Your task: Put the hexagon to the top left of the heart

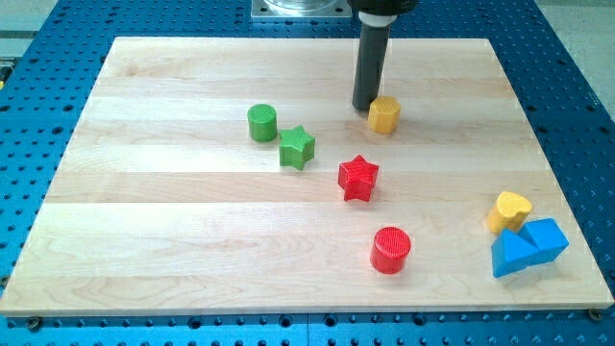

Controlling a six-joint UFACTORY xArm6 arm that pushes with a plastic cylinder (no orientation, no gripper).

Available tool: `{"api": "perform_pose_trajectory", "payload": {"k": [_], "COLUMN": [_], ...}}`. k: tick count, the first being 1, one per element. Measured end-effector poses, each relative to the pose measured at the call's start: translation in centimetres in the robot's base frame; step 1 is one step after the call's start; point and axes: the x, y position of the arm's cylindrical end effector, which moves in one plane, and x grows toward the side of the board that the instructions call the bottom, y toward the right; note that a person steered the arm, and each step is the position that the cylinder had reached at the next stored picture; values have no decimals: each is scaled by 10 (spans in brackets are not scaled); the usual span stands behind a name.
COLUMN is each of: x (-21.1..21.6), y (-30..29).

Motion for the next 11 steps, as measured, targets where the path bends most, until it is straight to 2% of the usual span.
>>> {"api": "perform_pose_trajectory", "payload": {"k": [1,2,3,4,5,6,7,9,10,11], "x": [-6,69,65,45,45,45,58,42,105,143], "y": [33,45,64,26,27,56,52,3,18,62]}}
